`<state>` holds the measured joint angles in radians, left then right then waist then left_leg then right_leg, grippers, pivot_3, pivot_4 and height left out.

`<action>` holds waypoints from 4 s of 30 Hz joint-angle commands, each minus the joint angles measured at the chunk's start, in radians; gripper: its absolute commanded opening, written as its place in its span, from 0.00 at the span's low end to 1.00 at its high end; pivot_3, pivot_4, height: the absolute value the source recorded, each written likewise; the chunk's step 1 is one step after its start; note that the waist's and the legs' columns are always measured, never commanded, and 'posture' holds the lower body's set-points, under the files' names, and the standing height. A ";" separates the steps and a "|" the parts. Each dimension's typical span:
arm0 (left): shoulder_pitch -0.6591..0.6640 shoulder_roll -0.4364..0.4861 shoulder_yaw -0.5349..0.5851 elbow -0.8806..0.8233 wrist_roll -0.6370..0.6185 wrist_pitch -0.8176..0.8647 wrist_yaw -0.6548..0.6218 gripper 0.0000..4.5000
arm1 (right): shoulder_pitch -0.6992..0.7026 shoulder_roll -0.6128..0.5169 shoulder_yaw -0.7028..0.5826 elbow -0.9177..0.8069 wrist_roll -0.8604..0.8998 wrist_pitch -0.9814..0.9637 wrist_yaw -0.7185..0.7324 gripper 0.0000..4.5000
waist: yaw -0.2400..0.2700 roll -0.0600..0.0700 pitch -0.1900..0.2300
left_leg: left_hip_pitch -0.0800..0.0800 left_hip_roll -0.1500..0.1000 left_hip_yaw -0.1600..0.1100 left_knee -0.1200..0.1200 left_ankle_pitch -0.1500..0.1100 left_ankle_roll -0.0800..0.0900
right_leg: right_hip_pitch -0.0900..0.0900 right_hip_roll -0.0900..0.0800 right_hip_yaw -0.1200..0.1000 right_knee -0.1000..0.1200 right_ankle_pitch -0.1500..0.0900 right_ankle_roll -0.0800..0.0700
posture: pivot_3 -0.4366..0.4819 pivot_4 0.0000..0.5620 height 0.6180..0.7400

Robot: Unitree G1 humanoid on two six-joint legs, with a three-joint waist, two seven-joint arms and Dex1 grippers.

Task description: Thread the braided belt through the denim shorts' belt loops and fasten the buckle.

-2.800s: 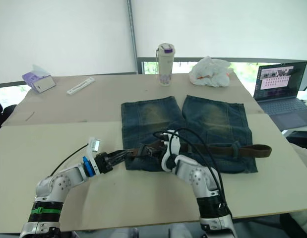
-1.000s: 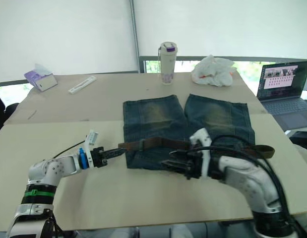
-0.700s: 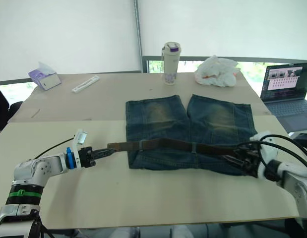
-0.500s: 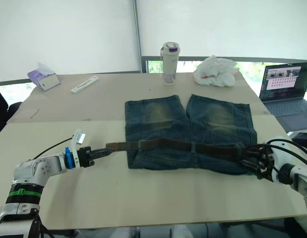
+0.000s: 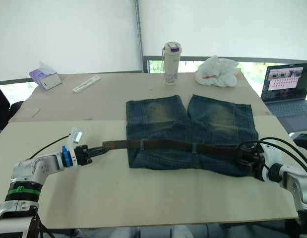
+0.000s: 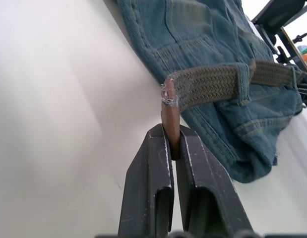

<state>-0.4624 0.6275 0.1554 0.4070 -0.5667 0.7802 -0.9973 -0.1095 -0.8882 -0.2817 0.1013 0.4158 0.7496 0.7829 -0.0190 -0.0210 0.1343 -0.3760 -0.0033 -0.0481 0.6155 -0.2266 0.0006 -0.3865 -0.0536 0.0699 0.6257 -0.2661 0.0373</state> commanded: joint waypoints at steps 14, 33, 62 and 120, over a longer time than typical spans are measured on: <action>-0.225 0.066 0.164 0.536 0.224 -0.393 0.507 0.00 | 0.041 0.017 -0.029 -0.006 -0.011 0.008 -0.042 0.00 | 0.002 -0.002 -0.001 | 0.002 0.000 -0.002 0.000 0.000 0.000 | 0.002 0.000 0.000 0.001 0.000 0.000 | 0.48 0.27 1.00; -0.268 0.087 0.155 0.688 0.305 -0.527 0.584 0.54 | 0.058 0.010 -0.068 -0.066 0.038 -0.047 0.021 0.22 | -0.003 0.001 -0.005 | 0.005 -0.001 0.000 0.000 0.000 0.000 | 0.003 0.000 0.000 0.003 0.000 0.000 | 0.48 0.27 1.00; -0.363 -0.001 -0.178 0.328 0.356 -0.573 -0.401 1.00 | -0.375 -0.123 0.221 0.378 -0.058 -0.010 0.387 0.74 | 0.001 0.002 -0.003 | -0.005 -0.002 0.006 0.011 -0.001 0.001 | -0.001 0.002 -0.003 0.005 0.000 0.000 | 0.48 0.27 1.00; -0.586 -0.155 -0.258 0.765 0.689 -1.709 -0.075 0.00 | -0.192 0.093 0.030 0.187 -0.157 -1.211 0.362 0.00 | 0.005 0.006 -0.004 | -0.008 0.000 0.002 0.017 -0.004 0.006 | -0.001 0.008 0.000 0.014 0.001 -0.001 | 0.48 0.27 1.00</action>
<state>-1.0590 0.4469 -0.1050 1.2230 0.1196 -0.7999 -1.0826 -0.3210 -0.7633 -0.1917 0.3406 0.2578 -0.2751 1.1349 -0.0144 -0.0152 0.1299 -0.3831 -0.0029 -0.0460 0.6328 -0.2303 0.0069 -0.3877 -0.0454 0.0700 0.6399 -0.2652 0.0362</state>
